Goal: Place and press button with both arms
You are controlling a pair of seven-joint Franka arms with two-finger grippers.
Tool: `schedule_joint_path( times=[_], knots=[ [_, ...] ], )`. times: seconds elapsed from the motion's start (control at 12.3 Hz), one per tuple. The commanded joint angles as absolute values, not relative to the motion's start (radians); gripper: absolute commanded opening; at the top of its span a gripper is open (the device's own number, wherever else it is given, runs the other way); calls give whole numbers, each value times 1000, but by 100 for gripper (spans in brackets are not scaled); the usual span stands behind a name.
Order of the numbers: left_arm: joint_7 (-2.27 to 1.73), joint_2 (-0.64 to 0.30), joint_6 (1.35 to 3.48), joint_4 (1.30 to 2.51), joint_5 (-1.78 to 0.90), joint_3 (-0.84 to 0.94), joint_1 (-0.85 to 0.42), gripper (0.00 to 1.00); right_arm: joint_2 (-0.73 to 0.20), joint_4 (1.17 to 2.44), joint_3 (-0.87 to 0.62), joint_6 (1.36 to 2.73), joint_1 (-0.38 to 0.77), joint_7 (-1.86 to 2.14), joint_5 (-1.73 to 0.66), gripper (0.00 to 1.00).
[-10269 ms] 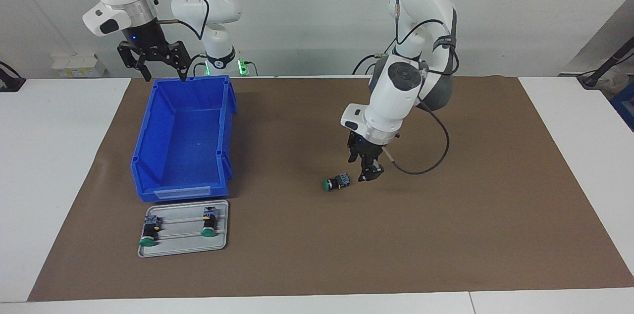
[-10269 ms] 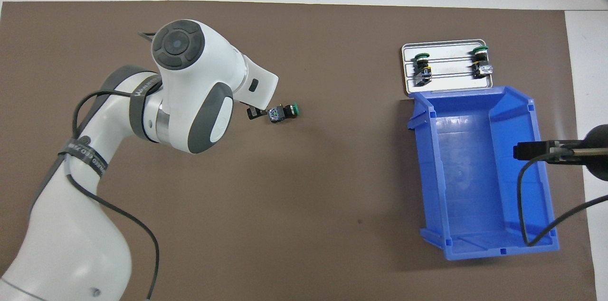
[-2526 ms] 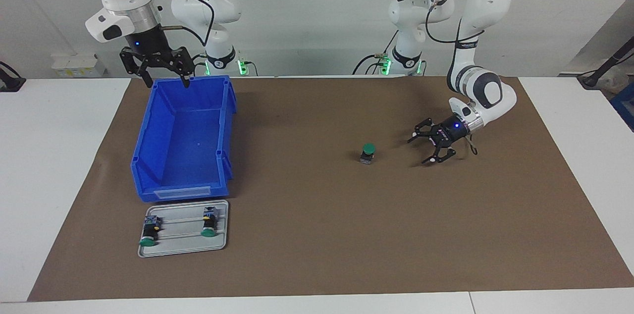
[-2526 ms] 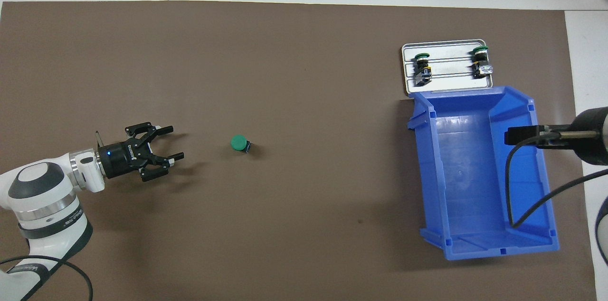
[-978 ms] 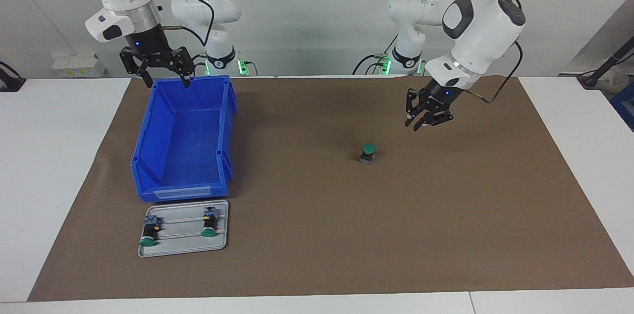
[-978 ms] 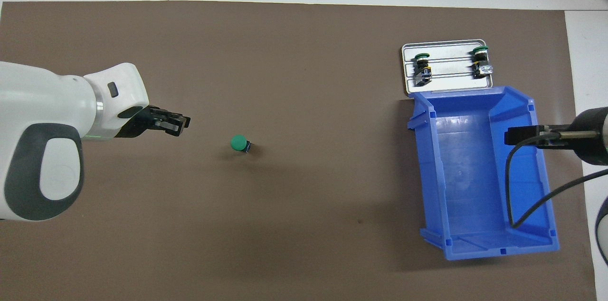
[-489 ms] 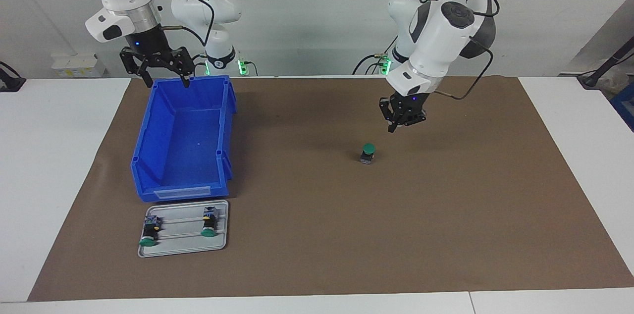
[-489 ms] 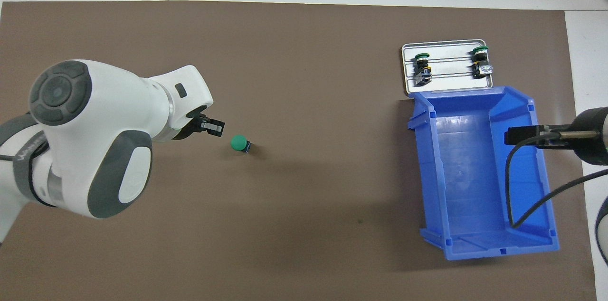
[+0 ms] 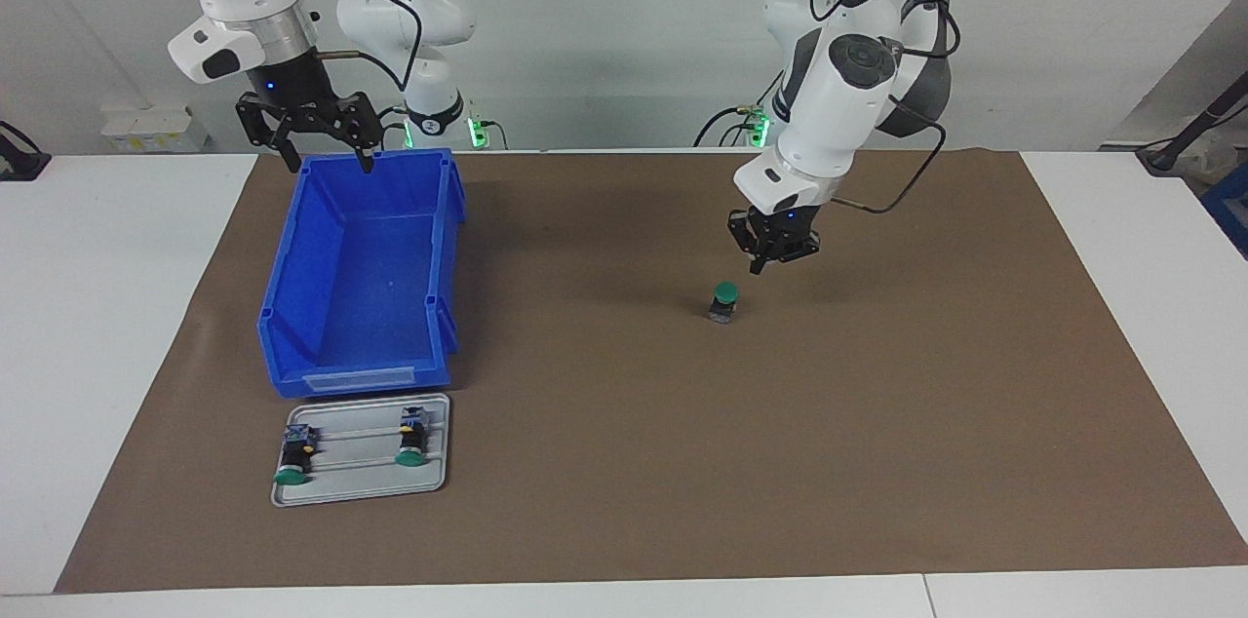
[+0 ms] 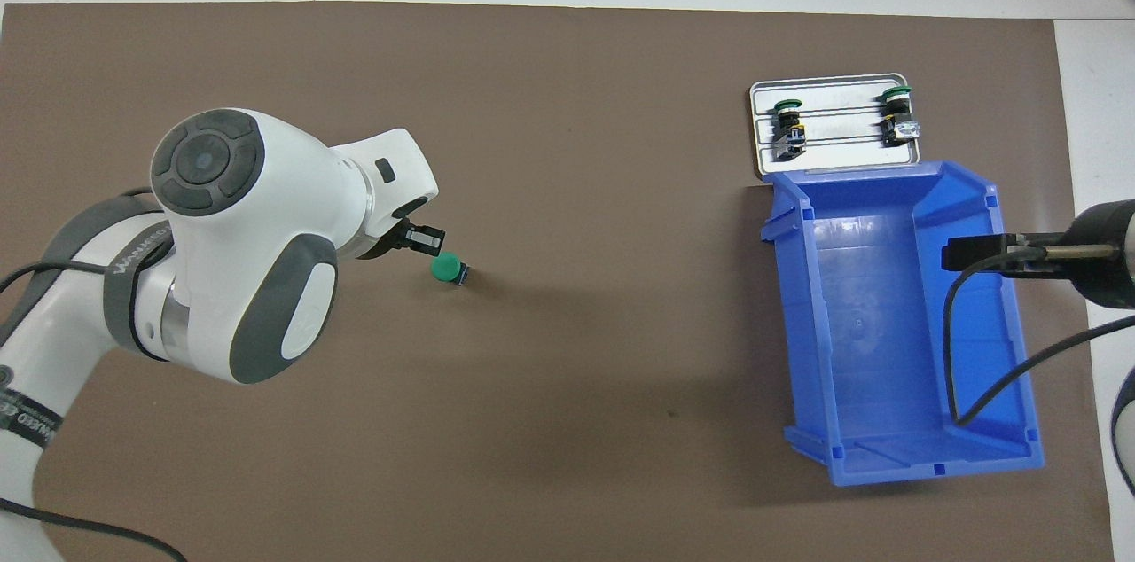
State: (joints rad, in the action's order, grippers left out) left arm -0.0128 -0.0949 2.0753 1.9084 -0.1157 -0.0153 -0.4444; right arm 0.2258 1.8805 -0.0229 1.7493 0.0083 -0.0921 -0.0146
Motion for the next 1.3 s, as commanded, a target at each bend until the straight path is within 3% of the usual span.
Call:
schedule_joint_path(
  times=[0.0, 0.24, 1.22],
  knots=[
    [-49, -135, 2101, 1898, -78, -31, -479, 0, 233, 1876, -25, 1738, 3, -103, -34, 99],
    [-64, -190, 2143, 1902, -77, -31, -497, 0, 233, 1878, -26, 1738, 3, -103, -34, 99],
    [-63, -195, 2308, 2058, -66, -31, -517, 0, 233, 1876, -25, 1736, 3, -103, -34, 99]
  ],
)
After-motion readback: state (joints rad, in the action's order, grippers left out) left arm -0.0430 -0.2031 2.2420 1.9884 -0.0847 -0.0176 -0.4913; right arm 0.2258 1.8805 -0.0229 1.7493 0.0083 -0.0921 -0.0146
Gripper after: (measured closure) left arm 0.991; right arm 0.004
